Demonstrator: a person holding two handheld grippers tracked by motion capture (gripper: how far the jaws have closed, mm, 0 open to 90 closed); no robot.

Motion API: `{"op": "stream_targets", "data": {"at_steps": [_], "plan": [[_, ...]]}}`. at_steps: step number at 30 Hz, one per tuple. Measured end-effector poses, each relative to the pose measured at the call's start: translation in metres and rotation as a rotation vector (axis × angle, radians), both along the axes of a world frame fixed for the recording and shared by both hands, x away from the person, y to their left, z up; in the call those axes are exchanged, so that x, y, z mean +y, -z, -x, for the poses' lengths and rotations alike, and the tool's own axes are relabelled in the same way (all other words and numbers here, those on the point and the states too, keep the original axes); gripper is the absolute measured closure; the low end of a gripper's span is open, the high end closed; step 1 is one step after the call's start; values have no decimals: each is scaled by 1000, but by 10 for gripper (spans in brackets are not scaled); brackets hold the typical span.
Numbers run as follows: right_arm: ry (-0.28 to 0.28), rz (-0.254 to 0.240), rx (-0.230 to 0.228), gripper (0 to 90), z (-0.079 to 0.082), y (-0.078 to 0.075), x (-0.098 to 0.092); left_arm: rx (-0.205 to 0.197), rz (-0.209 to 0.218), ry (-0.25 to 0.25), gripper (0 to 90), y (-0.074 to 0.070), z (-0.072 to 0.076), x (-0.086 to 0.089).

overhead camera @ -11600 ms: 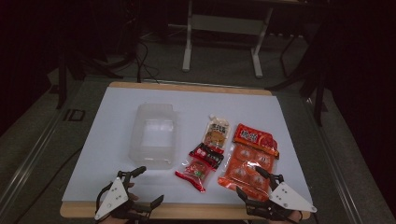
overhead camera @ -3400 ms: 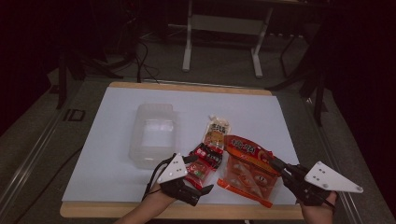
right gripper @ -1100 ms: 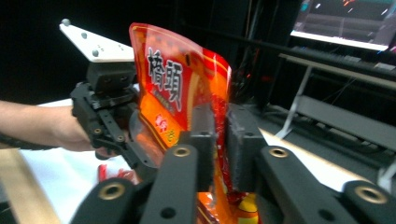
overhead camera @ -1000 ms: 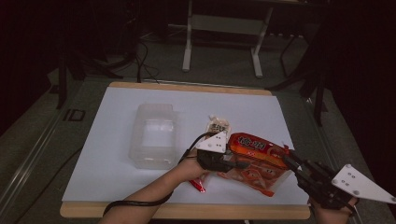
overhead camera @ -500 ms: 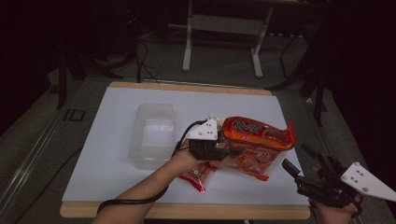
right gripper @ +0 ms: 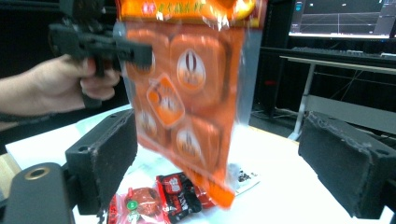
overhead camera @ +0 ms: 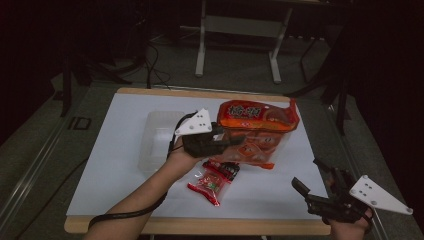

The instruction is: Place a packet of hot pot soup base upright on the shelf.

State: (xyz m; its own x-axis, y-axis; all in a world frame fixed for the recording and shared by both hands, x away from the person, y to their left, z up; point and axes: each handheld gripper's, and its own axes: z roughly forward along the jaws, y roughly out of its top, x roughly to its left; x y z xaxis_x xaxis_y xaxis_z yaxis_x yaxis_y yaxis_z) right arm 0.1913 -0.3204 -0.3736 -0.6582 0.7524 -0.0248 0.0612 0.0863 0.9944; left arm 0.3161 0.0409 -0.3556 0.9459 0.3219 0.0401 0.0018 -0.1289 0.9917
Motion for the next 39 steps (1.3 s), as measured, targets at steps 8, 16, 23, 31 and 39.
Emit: {"op": "stream_targets", "data": {"at_steps": [8, 16, 23, 31, 39], "plan": [[-15, 41, 30, 114, -8, 17, 9, -18, 55, -153, 714, -14, -5, 41], [-12, 31, 47, 114, -13, 22, 9, -38, 126, -302, 714, -20, -12, 75], [-15, 26, 65, 116, -16, 25, 9, -73, 197, -481, 714, -19, -17, 110], [-21, 34, 77, 116, -19, 28, 11, -58, 239, -609, 714, -3, -22, 142], [-35, 35, 86, 116, -20, 32, 12, -2, 255, -642, 715, 30, -28, 165]]}}
